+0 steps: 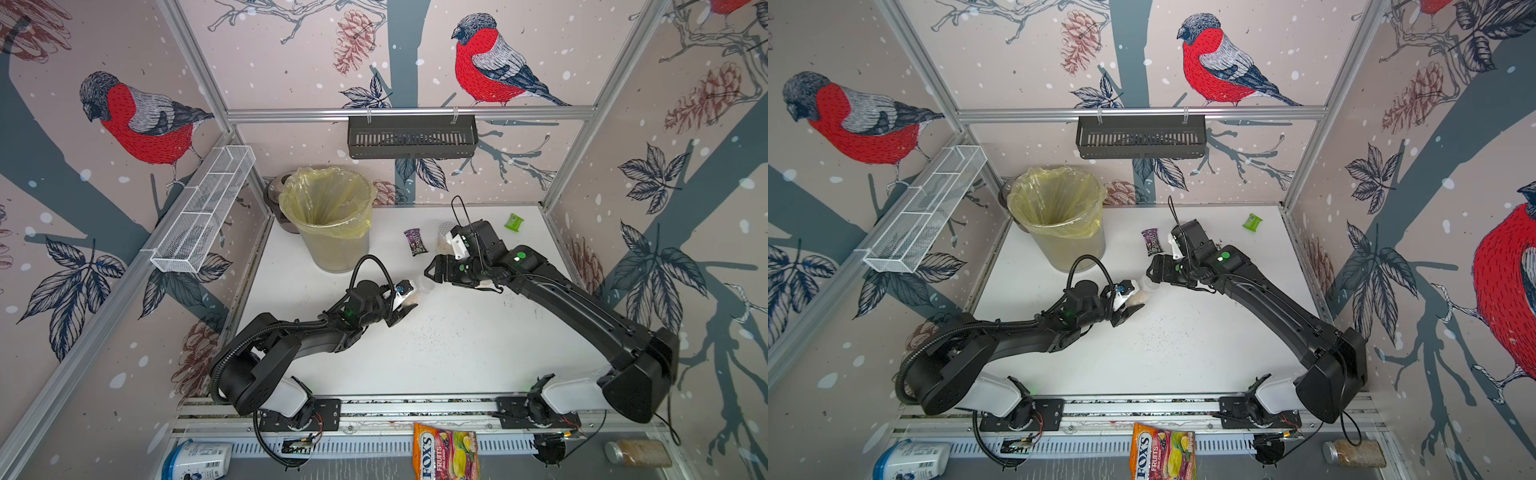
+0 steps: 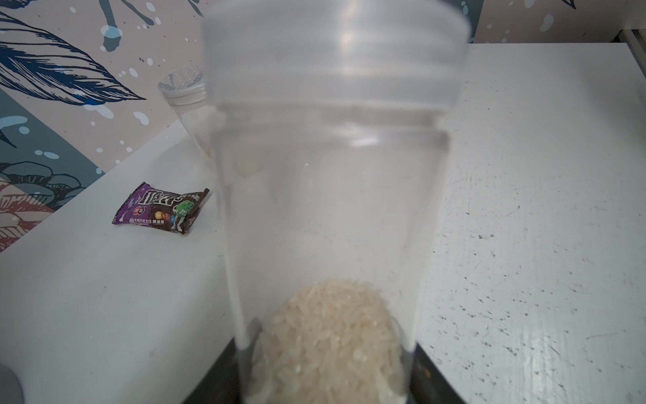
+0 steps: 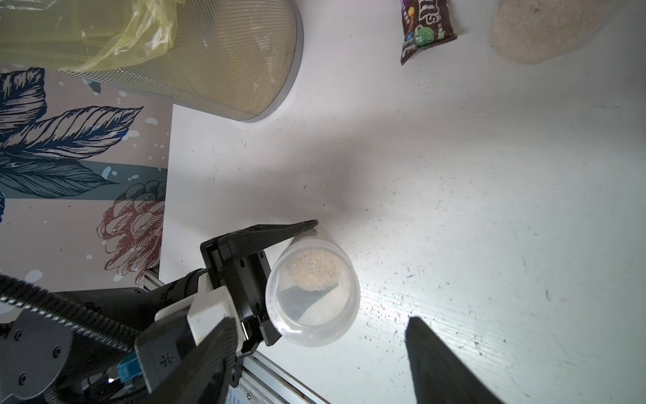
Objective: Empty moldy rice from jars
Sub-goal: Unscrew the lid from the jar.
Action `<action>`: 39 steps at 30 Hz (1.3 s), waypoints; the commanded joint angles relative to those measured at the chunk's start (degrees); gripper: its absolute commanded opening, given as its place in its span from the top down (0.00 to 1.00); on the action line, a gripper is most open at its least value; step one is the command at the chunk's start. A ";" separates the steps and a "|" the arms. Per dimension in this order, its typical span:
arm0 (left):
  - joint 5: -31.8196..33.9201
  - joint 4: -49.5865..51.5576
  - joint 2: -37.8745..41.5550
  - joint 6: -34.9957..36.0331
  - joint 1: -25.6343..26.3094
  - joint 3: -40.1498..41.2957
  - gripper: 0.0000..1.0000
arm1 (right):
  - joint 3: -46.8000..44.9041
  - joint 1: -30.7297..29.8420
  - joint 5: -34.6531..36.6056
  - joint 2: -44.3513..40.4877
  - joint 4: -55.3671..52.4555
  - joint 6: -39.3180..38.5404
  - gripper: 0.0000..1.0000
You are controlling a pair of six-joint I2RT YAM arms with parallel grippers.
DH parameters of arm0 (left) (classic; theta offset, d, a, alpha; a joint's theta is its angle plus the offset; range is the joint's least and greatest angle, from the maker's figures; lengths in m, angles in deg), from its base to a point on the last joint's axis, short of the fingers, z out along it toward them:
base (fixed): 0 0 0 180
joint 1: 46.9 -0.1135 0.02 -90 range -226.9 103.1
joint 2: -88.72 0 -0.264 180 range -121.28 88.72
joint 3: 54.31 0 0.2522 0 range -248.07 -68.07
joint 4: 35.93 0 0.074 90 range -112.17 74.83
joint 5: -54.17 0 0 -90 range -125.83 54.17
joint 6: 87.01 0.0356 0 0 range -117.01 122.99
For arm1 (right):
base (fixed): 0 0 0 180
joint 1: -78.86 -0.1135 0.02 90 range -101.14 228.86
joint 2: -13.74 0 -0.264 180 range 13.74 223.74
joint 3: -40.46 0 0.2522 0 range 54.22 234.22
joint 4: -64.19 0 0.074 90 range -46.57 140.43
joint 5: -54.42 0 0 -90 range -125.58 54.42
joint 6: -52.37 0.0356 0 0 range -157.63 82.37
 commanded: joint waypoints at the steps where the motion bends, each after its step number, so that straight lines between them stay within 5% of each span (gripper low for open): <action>1: -0.61 -2.20 -0.39 0.88 -0.04 -0.63 1.00 | 0.08 -0.67 0.14 0.65 2.81 1.41 0.22; 19: -0.61 -2.98 -0.48 0.59 -0.02 -0.18 1.00 | 0.36 -1.93 1.39 5.20 2.22 -0.26 0.23; 39: -0.46 -3.43 -0.13 0.44 -0.02 0.29 1.00 | -0.90 -2.27 -0.70 5.38 3.54 -1.11 0.34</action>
